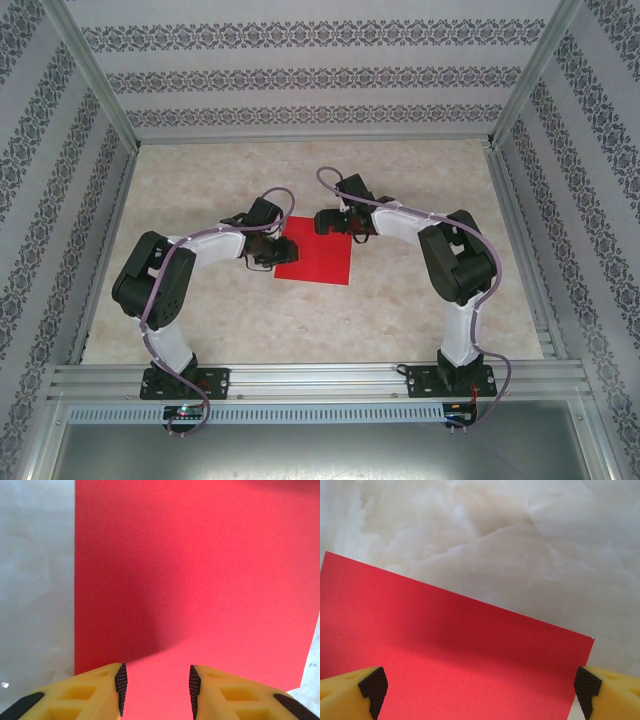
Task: Fold a paper plane with a square sheet of paper (fold left side to right side)
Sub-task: Pick up the square sheet of paper from the center of the table.
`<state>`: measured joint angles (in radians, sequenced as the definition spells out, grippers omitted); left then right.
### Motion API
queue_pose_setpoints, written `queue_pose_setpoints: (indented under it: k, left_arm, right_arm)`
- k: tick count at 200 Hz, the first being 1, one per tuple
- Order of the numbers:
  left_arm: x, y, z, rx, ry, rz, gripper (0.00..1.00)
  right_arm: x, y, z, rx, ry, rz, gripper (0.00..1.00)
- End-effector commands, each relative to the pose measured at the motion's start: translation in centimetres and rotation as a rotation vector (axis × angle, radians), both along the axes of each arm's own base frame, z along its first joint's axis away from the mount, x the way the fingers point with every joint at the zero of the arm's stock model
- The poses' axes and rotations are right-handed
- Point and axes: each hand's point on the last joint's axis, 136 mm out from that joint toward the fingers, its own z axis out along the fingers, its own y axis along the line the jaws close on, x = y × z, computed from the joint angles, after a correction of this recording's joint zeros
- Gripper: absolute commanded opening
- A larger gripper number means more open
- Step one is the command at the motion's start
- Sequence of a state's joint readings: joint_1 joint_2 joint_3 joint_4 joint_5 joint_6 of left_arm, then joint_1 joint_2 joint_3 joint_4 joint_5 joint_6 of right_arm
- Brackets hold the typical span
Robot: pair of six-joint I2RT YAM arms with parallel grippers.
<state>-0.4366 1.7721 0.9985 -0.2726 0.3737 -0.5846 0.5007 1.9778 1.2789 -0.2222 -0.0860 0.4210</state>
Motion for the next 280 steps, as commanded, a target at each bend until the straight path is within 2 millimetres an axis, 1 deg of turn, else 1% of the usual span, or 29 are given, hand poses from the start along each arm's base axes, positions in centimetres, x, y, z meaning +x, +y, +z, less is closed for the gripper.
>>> queue_pose_setpoints:
  k: [1, 32, 63, 80, 102, 136, 175, 205, 232, 261, 280]
  left_arm:
    - [-0.4, 0.3, -0.9, 0.01, 0.012, 0.009, 0.41]
    - [-0.7, 0.2, -1.8, 0.009, 0.03, 0.01, 0.4]
    - [-0.8, 0.2, -2.3, 0.015, 0.043, 0.007, 0.39]
    - [-0.8, 0.1, -2.4, 0.015, 0.046, 0.005, 0.39]
    - [-0.7, 0.0, -2.5, 0.016, 0.048, 0.003, 0.39]
    - [-0.6, -0.1, -2.4, 0.015, 0.044, 0.003, 0.39]
    - [-0.3, -0.2, -1.9, 0.007, 0.028, 0.001, 0.39]
    - [-0.1, -0.5, -1.1, -0.007, 0.009, -0.005, 0.39]
    - [0.3, -0.9, 0.3, -0.038, -0.031, -0.02, 0.42]
    - [0.8, -1.1, 2.7, -0.071, -0.093, -0.034, 0.47]
    - [1.1, -0.9, 5.0, -0.106, -0.153, -0.04, 0.5]
  right_arm:
    - [-0.4, -0.2, -1.0, -0.058, 0.028, -0.013, 0.98]
    - [-1.1, 0.1, -1.8, -0.073, 0.059, -0.007, 0.98]
    - [-2.4, 1.1, -2.7, -0.046, 0.101, 0.022, 0.98]
    - [-3.1, 1.9, -2.7, -0.026, 0.107, 0.041, 0.98]
    - [-3.9, 2.7, -2.2, -0.019, 0.101, 0.068, 0.96]
    - [-4.9, 3.7, -1.1, 0.011, 0.097, 0.104, 0.87]
    - [-5.4, 3.8, -0.2, 0.025, 0.101, 0.12, 0.73]
    - [-5.6, 4.1, 0.4, 0.047, 0.101, 0.137, 0.6]
    - [-5.5, 4.3, 1.1, 0.085, 0.09, 0.149, 0.48]
    - [-5.6, 4.5, 2.6, 0.171, 0.08, 0.179, 0.38]
    - [-5.6, 4.3, 3.9, 0.239, 0.063, 0.196, 0.34]
